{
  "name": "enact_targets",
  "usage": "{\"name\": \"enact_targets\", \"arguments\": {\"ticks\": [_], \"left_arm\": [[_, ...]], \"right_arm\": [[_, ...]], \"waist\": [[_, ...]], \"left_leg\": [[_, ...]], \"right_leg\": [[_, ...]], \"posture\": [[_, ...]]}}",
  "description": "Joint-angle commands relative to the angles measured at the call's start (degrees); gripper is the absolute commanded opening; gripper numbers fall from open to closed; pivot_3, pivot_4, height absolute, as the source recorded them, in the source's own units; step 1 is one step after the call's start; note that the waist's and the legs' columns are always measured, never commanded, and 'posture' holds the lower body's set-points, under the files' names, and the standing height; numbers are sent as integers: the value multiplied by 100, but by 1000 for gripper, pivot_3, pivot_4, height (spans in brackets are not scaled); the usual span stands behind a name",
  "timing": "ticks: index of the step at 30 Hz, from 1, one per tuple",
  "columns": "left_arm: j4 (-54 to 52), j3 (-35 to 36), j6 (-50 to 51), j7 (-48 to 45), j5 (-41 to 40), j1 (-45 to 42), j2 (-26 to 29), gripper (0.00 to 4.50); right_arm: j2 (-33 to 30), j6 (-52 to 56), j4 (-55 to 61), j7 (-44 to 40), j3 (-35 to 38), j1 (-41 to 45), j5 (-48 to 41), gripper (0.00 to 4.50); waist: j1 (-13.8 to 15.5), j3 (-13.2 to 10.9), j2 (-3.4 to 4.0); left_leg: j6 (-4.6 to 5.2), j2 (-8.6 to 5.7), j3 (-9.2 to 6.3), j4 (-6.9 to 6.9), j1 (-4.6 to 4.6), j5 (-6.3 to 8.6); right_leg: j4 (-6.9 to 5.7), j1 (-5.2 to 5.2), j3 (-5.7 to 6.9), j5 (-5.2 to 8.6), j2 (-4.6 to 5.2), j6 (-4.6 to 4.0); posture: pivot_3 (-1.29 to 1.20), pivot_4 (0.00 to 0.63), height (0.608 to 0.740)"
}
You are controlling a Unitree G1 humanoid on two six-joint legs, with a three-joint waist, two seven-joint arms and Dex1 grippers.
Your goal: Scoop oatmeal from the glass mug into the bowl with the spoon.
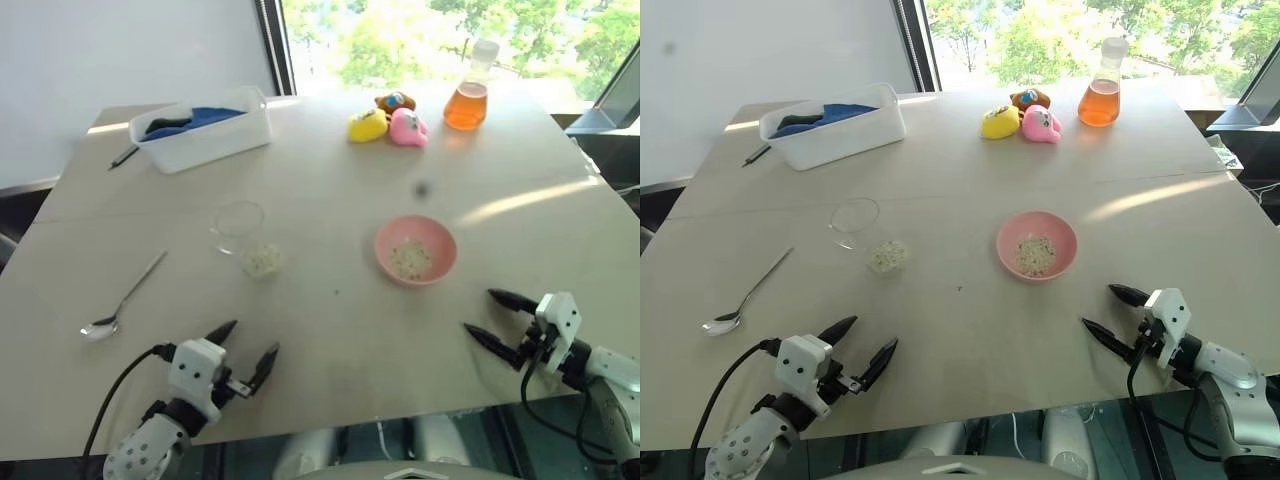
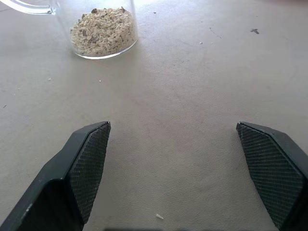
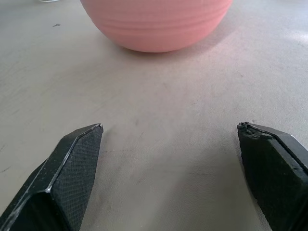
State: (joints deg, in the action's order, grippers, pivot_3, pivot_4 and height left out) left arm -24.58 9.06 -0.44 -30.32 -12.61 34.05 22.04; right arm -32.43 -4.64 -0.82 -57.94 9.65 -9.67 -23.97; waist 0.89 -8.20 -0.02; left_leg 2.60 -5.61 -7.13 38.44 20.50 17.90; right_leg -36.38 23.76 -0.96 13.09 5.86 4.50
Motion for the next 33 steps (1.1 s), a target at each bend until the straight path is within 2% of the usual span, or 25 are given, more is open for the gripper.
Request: {"name": "enact_targets", "arguments": {"ticks": [1,25,29,33], "left_arm": [[-80,4,-115,-115,-87,96,29,4452],[-4,74,-122,-78,-82,-18,23,4452],[-40,374,-80,-111,-250,49,105,4452],[27,1093,36,-189,-807,-161,286,4452]], "right_arm": [[-48,-91,84,-14,152,-28,-67,4500],[-141,-241,-228,-331,74,246,-53,4500],[-316,-38,176,-836,-21,215,-344,4500],[-543,495,1006,-1164,-191,239,-752,4500]], "waist": [[0,0,0],[-2,-1,-1],[-3,-3,0],[-4,-6,0]], "left_leg": [[0,0,0,0,0,0],[0,1,1,0,0,0],[0,1,0,0,0,-1],[0,6,-1,0,1,0]], "right_leg": [[0,0,0,0,0,0],[-1,0,-1,0,-4,0],[-1,0,-1,0,-4,0],[-1,1,0,0,2,0]], "posture": [[0,150,740],[0,150,740],[0,150,740],[0,150,740]]}}
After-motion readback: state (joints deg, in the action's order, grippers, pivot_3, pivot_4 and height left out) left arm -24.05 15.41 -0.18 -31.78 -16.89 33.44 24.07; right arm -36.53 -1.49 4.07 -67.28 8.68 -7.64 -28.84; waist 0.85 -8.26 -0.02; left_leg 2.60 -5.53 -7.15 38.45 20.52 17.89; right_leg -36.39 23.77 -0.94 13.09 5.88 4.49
